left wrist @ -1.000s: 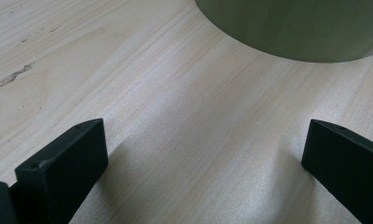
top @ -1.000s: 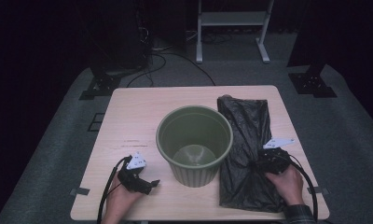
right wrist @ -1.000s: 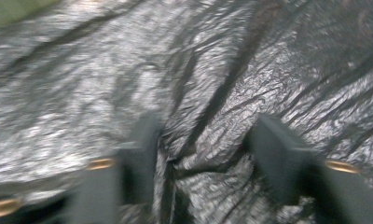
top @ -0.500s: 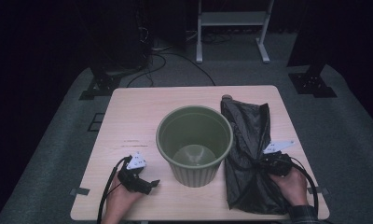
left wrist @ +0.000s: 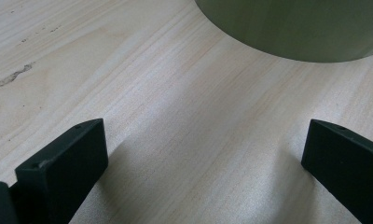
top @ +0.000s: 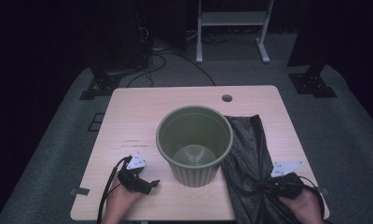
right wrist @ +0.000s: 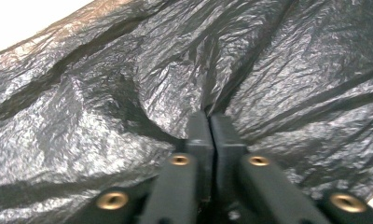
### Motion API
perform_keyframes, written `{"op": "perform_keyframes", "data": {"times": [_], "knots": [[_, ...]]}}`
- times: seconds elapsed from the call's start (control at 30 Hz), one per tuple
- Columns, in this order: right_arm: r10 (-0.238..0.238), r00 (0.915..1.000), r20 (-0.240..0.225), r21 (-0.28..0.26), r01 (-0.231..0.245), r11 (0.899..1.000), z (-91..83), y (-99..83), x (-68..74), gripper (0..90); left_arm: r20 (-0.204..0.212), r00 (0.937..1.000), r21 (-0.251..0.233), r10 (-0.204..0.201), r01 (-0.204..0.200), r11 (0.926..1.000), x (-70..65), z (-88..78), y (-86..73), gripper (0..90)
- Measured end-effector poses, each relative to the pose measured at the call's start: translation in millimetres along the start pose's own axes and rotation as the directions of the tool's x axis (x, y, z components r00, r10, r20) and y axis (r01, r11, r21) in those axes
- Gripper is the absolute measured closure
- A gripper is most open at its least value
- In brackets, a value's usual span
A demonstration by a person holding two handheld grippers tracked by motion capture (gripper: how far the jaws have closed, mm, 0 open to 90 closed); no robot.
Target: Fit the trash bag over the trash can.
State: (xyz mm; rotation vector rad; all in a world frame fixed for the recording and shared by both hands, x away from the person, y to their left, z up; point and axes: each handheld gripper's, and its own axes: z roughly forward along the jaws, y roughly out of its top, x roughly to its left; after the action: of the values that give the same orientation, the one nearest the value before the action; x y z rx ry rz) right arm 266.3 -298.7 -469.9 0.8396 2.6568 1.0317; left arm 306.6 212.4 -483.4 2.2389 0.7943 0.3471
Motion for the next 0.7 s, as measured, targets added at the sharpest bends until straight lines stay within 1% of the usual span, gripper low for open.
{"op": "perform_keyframes", "data": {"times": [0.07,0.1,0.13,0.17,0.23,0.3,0.37,0.43,0.5,0.6,0.7], "knots": [[0.035,0.9993,0.009,-0.022,-0.035,0.999,-5.2,-1.4,-2.4,63.2,0.0,1.0,0.0,0.0,0.0,1.0,0.0,0.0,0.0,0.0],[0.052,0.9986,0.012,-0.033,-0.051,0.998,-8.0,-1.0,-4.4,52.7,0.0,1.0,0.0,0.0,0.0,1.0,0.0,0.0,0.0,0.0],[0.073,0.9971,0.018,-0.047,-0.073,0.996,-10.7,-0.1,-6.6,44.2,0.0,1.0,0.0,0.0,0.0,1.0,0.0,0.0,0.0,0.0],[0.093,0.9954,0.025,-0.054,-0.092,0.994,-13.4,1.2,-8.6,39.0,0.0,1.0,0.0,0.0,0.0,1.0,0.0,0.0,0.0,0.0],[0.111,0.9922,0.056,-0.075,-0.107,0.991,-18.6,4.4,-11.6,27.8,0.0,1.0,0.0,0.0,0.0,1.0,0.0,0.0,0.0,0.0],[0.13,0.9875,0.089,-0.077,-0.123,0.989,-21.4,8.4,-16.0,18.4,0.0,1.0,0.0,0.0,0.0,1.0,0.0,0.0,0.0,0.0],[0.145,0.9817,0.123,-0.075,-0.136,0.988,-22.5,11.9,-21.0,12.4,0.0,1.0,0.0,0.0,0.0,1.0,0.0,0.0,0.0,0.0],[0.158,0.9756,0.152,-0.062,-0.151,0.987,-20.6,15.5,-29.2,10.0,0.0,1.0,0.0,0.0,0.0,1.0,0.0,0.0,0.0,0.0],[0.171,0.9692,0.177,-0.044,-0.166,0.985,-16.0,17.6,-38.6,9.8,0.0,1.0,0.0,0.0,0.0,1.0,0.0,0.0,0.0,0.0],[0.205,0.9618,0.182,-0.016,-0.205,0.979,-6.2,16.7,-54.5,9.7,0.0,1.0,0.0,0.0,0.0,1.0,0.0,0.0,0.0,0.0],[0.233,0.9563,0.176,-0.019,-0.234,0.972,1.1,15.5,-66.1,9.8,0.0,1.0,0.0,-0.001,0.001,1.0,0.0,0.0,0.0,0.0]]}}
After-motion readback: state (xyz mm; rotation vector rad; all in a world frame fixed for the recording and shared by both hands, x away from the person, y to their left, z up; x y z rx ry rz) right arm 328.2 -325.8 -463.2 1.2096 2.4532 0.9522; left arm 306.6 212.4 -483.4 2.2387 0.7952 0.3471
